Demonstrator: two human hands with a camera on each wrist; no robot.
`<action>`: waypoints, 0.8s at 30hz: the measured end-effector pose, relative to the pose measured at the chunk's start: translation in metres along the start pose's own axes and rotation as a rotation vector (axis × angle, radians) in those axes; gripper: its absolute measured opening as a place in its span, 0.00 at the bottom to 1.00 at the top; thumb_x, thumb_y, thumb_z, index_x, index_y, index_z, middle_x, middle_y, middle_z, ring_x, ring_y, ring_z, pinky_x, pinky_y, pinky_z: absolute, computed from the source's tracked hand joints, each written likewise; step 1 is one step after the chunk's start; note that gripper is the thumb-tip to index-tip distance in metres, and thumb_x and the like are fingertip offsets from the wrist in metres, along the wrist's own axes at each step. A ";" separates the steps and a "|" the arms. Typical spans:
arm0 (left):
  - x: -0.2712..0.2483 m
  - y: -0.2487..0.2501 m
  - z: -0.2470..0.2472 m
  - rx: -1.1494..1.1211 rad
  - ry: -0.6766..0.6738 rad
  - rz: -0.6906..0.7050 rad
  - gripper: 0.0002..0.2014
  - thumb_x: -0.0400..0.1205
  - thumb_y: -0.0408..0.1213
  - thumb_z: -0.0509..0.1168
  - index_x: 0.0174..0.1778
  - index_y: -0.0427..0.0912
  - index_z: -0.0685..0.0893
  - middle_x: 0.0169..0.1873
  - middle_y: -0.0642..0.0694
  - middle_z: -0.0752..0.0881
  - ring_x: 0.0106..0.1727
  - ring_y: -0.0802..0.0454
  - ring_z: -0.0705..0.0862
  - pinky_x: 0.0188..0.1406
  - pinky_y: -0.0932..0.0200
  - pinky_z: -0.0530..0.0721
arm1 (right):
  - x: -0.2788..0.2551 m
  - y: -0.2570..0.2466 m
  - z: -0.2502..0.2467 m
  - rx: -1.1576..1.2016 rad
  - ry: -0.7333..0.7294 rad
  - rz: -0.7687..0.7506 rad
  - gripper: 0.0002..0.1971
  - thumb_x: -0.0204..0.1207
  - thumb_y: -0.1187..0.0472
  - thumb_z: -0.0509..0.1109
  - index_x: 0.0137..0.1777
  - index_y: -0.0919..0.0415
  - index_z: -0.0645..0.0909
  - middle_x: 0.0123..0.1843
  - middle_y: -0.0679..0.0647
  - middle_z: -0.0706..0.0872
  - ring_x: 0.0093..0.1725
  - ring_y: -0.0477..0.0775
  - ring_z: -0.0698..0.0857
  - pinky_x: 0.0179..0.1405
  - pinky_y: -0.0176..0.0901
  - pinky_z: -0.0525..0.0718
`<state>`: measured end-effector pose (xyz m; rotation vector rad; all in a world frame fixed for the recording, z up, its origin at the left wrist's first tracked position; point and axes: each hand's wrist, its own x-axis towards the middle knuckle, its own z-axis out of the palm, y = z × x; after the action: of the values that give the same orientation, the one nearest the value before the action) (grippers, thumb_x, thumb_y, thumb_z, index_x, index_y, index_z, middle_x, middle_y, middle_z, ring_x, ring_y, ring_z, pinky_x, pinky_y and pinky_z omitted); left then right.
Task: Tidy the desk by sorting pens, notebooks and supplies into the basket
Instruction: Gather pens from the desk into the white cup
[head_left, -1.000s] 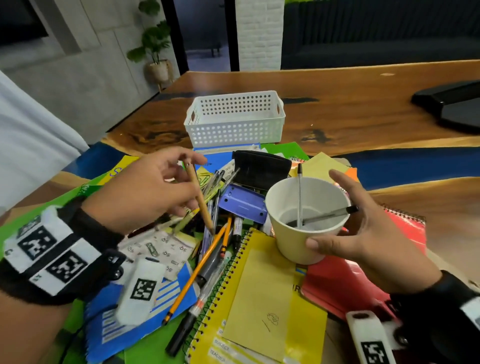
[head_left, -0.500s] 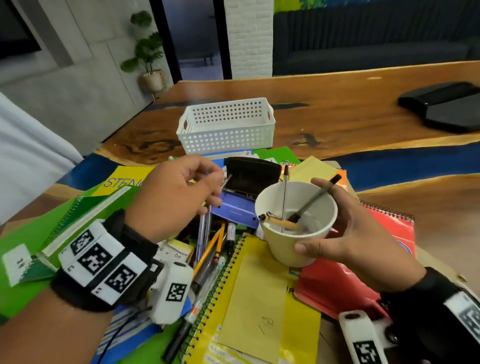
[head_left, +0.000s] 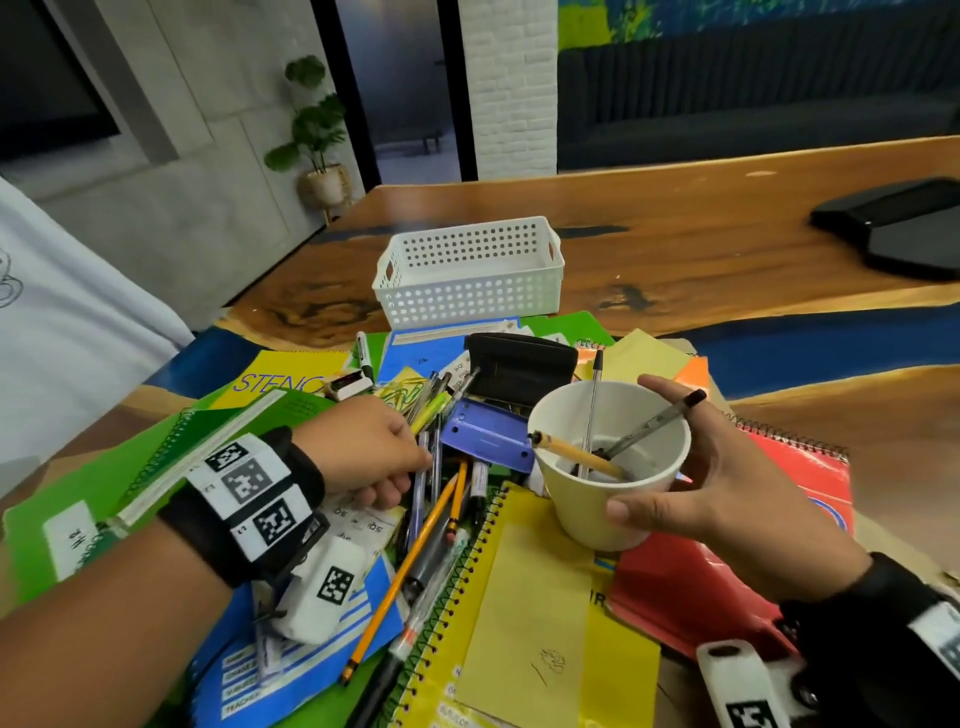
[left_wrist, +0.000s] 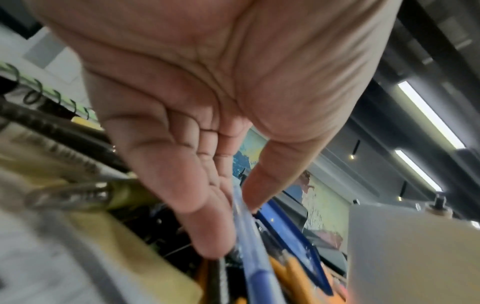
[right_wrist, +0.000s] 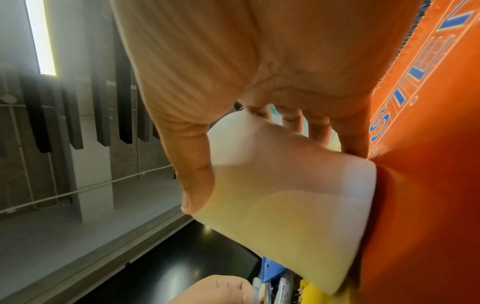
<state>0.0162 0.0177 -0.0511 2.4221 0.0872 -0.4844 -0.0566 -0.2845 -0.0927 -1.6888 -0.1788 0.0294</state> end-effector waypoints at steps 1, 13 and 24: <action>-0.002 0.001 -0.003 -0.018 0.010 0.009 0.12 0.84 0.37 0.69 0.42 0.30 0.85 0.32 0.37 0.91 0.30 0.43 0.90 0.24 0.58 0.83 | 0.000 0.000 0.000 -0.001 -0.001 0.001 0.63 0.42 0.48 0.92 0.81 0.41 0.66 0.69 0.41 0.86 0.68 0.42 0.85 0.62 0.43 0.87; -0.065 0.070 -0.016 -0.812 0.314 0.643 0.03 0.85 0.34 0.64 0.50 0.40 0.82 0.45 0.40 0.93 0.46 0.45 0.93 0.38 0.61 0.91 | -0.001 -0.004 0.000 -0.003 0.003 0.025 0.59 0.50 0.63 0.91 0.82 0.44 0.66 0.67 0.40 0.87 0.67 0.41 0.85 0.58 0.33 0.86; -0.054 0.053 -0.008 -0.213 0.326 0.552 0.05 0.79 0.42 0.75 0.49 0.51 0.90 0.40 0.52 0.91 0.38 0.52 0.89 0.41 0.54 0.89 | -0.002 -0.008 0.002 -0.018 -0.007 -0.001 0.54 0.51 0.58 0.91 0.78 0.40 0.69 0.66 0.40 0.87 0.66 0.42 0.86 0.59 0.40 0.88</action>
<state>-0.0212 -0.0159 0.0060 2.1677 -0.3643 0.1626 -0.0599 -0.2817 -0.0856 -1.7066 -0.1857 0.0333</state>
